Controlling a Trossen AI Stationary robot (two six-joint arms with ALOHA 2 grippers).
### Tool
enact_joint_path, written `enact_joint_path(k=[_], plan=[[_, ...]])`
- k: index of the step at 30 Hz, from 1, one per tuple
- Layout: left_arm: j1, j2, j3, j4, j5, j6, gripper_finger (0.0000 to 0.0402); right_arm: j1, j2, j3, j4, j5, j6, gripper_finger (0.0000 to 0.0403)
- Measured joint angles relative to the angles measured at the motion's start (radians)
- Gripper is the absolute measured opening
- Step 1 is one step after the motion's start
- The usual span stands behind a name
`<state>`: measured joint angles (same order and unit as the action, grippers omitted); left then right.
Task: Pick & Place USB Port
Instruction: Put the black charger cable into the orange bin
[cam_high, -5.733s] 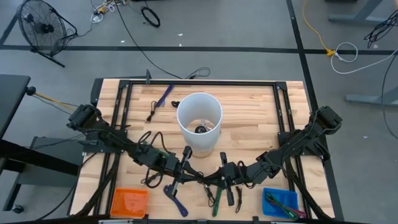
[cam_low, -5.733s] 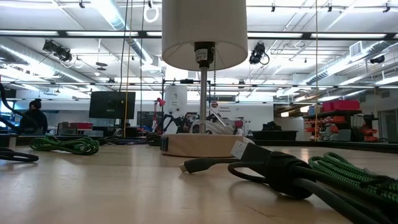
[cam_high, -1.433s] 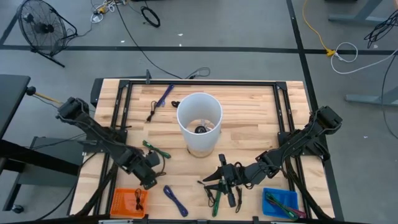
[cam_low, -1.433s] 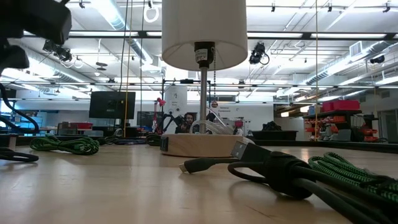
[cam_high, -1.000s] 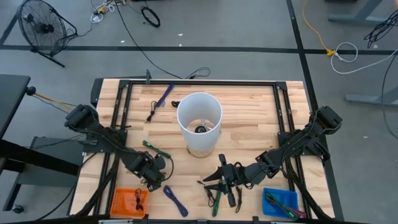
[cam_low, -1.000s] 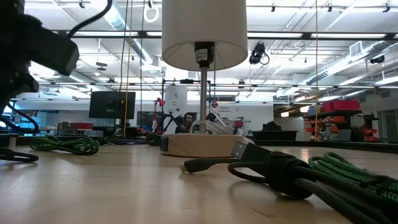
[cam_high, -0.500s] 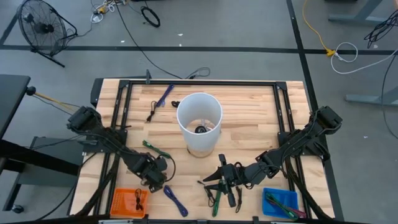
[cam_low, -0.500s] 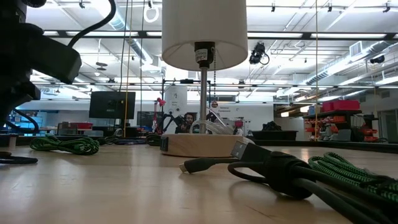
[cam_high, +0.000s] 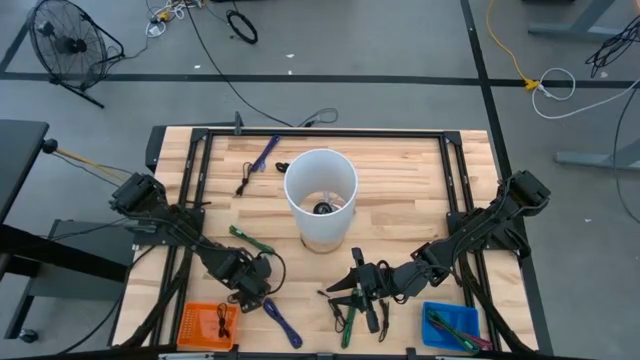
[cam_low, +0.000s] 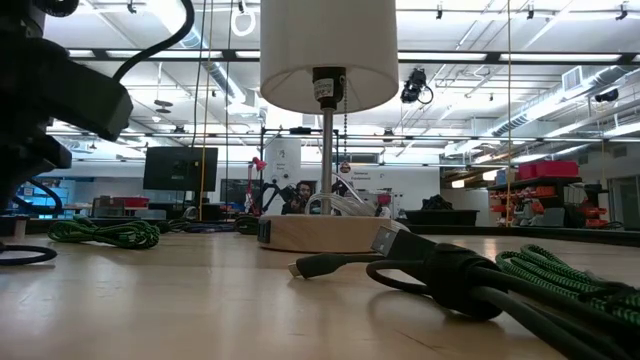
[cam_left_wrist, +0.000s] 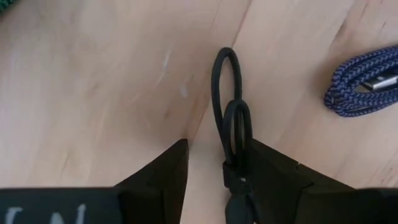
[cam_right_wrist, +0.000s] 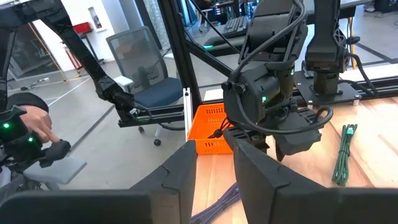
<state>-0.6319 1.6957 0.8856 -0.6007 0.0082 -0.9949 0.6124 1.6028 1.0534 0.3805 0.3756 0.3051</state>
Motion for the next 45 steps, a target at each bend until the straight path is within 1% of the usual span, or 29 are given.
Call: enact_joint_path(k=[2,4,7,9,10,11,14,17,20,24,27,29,32,37,41,45], plan=[[0.001,0.002,0.000,-0.007,0.000,0.014,0.0163,0.000,0.000,0.000,0.000,0.000,0.000,0.0107],[0.001,0.002,0.000,-0.009,0.005,0.018,0.0146,0.000,0.000,0.000,0.000,0.000,0.000,0.0107],[0.001,0.004,-0.001,-0.015,0.004,0.027,0.0095,0.000,0.000,0.000,0.000,0.000,0.000,0.0107],[0.002,0.004,-0.002,-0.018,0.002,0.034,0.0044,0.000,0.000,0.000,0.000,0.000,0.000,0.0107],[0.001,0.004,-0.002,-0.016,0.000,0.042,0.0025,0.000,0.000,0.000,0.000,0.000,0.000,0.0107],[0.001,0.002,-0.002,-0.016,-0.008,0.043,0.0017,0.000,0.000,0.000,0.000,0.000,0.000,0.0107],[0.001,-0.003,0.011,-0.023,-0.017,0.050,0.0016,0.000,0.000,0.000,0.000,0.000,0.000,0.0107],[0.000,0.004,0.054,-0.071,-0.023,0.078,0.0008,0.000,0.000,0.000,0.000,0.000,0.000,0.0107],[-0.001,0.002,0.131,-0.157,-0.056,0.101,0.0007,0.000,0.000,0.000,0.000,0.000,0.000,0.0107],[-0.001,0.002,0.253,-0.317,-0.102,0.135,0.0004,0.000,0.000,0.000,-0.003,0.000,0.000,0.0107],[-0.012,0.001,0.339,-0.412,-0.097,0.135,0.0004,0.000,0.000,0.000,-0.007,0.000,0.000,0.0107],[-0.040,0.001,0.398,-0.476,-0.092,0.122,0.0004,0.000,0.000,0.000,-0.010,0.000,0.000,0.0107],[-0.099,0.000,0.478,-0.553,-0.091,0.056,0.0004,0.000,0.000,0.000,-0.021,0.000,0.000,0.0107],[-0.235,-0.001,0.563,-0.583,-0.140,-0.110,0.0003,-0.001,0.000,0.000,-0.032,0.000,0.000,0.0107],[-0.359,-0.001,0.568,-0.582,-0.161,-0.290,0.0003,-0.001,0.000,0.000,-0.030,0.000,0.000,0.0107],[-0.463,-0.002,0.544,-0.586,-0.166,-0.470,0.0002,-0.002,0.000,0.000,-0.026,0.000,0.000,0.0107]])
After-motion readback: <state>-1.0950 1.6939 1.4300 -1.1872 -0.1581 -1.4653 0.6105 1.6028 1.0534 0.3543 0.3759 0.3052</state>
